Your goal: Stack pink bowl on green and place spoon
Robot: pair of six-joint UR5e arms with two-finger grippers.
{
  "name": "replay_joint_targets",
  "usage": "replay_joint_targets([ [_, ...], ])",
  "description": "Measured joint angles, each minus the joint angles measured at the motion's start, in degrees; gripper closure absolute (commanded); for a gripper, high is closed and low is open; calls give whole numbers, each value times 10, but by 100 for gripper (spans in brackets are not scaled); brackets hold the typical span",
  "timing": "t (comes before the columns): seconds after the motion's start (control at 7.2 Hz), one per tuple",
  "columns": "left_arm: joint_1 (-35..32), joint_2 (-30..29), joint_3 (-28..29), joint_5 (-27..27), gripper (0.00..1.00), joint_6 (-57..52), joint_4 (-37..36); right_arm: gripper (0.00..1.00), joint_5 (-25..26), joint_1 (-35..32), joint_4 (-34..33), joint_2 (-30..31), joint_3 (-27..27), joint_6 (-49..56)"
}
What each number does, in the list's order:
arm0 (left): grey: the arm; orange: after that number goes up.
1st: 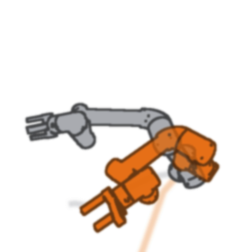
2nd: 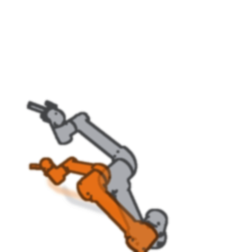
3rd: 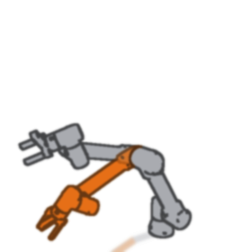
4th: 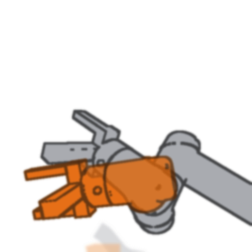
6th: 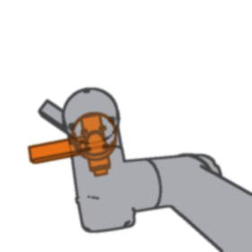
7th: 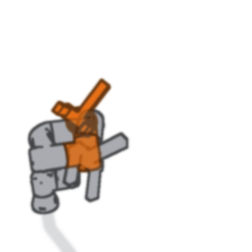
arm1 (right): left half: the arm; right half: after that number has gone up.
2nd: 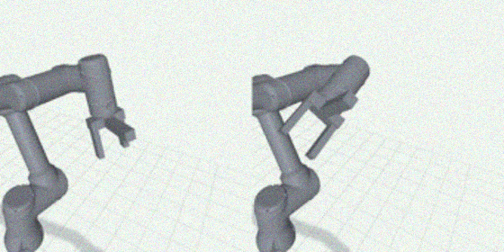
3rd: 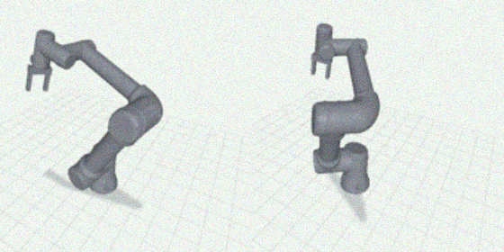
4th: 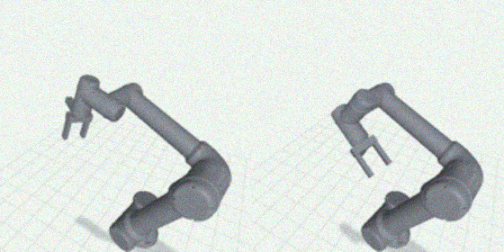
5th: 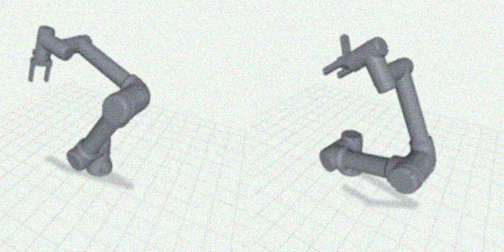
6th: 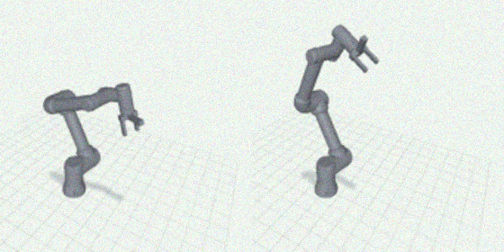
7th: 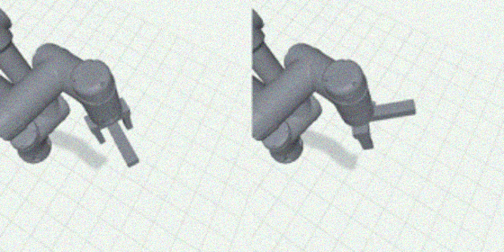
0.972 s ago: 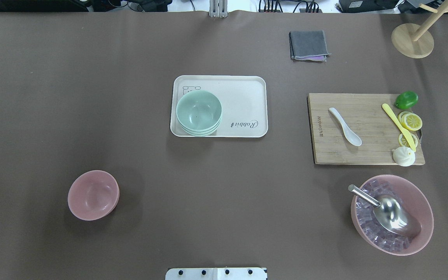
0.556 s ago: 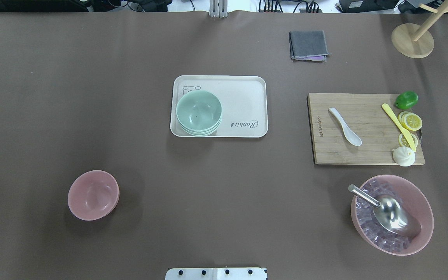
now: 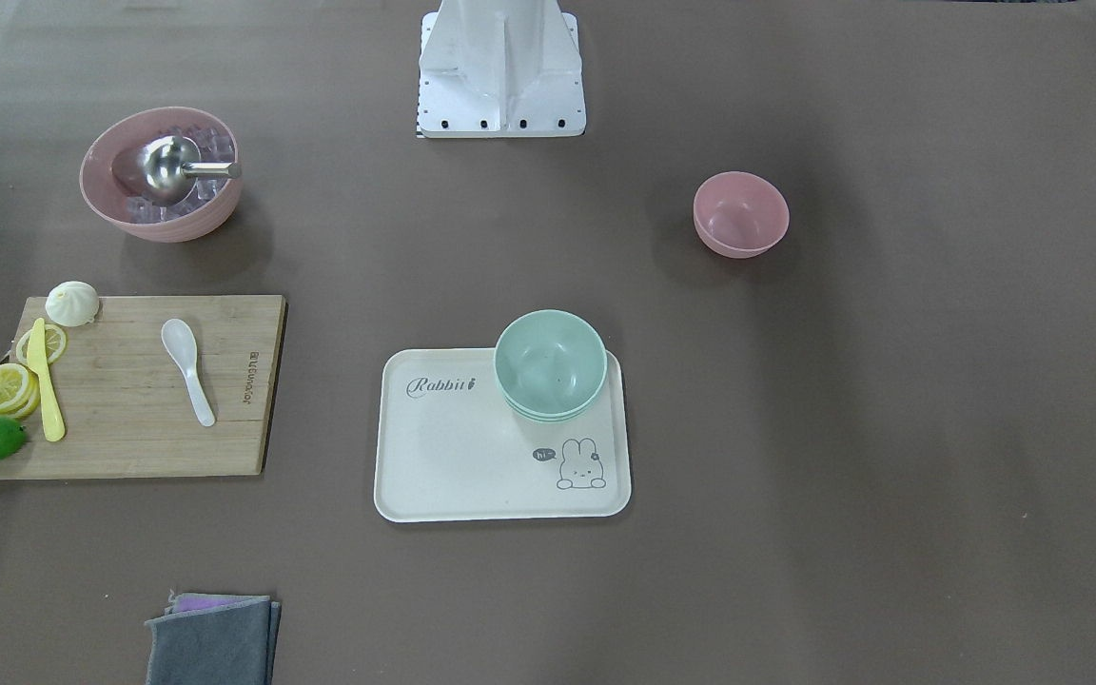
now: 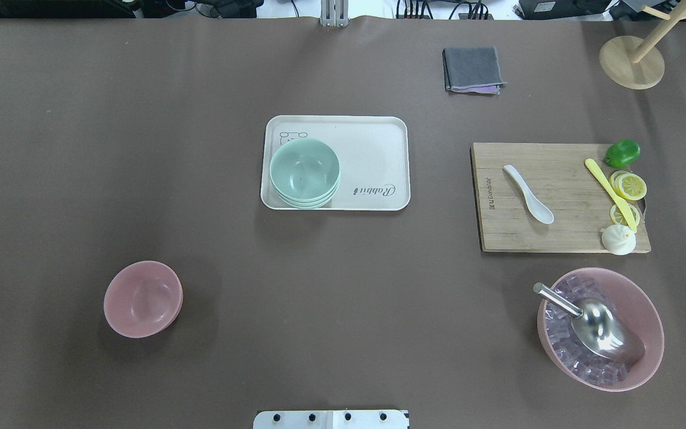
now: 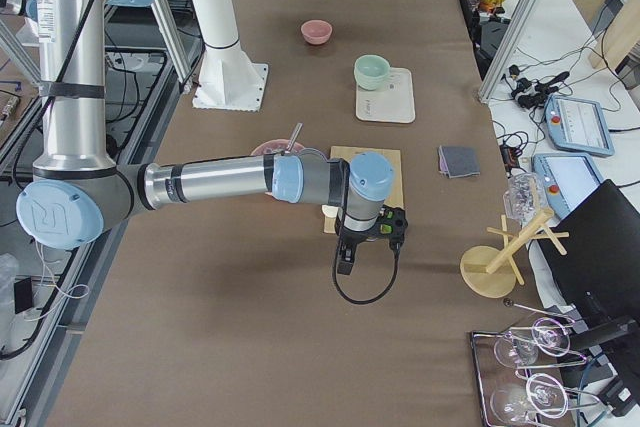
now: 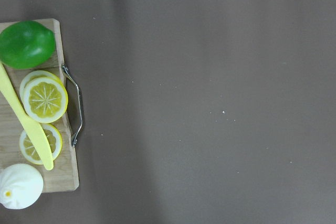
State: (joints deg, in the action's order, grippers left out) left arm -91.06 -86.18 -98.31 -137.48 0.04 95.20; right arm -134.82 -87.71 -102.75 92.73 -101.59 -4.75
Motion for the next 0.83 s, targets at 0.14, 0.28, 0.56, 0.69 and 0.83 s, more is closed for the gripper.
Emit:
replay_joint_targets([
  [0.14,0,0,4,-1,2,-1,0,0,0,0,0,0,-1,0],
  [0.28,0,0,7,-2,2,-2,1,0,0,0,0,0,-3,0],
  [0.56,-1,0,7,-1,2,-2,2,0,-3,0,0,0,-7,-2],
  [0.69,-1,0,7,-1,2,-2,2,0,-7,0,-1,0,-11,-4],
  [0.83,-1,0,6,-1,2,-3,3,0,-8,0,-1,1,-14,-9],
])
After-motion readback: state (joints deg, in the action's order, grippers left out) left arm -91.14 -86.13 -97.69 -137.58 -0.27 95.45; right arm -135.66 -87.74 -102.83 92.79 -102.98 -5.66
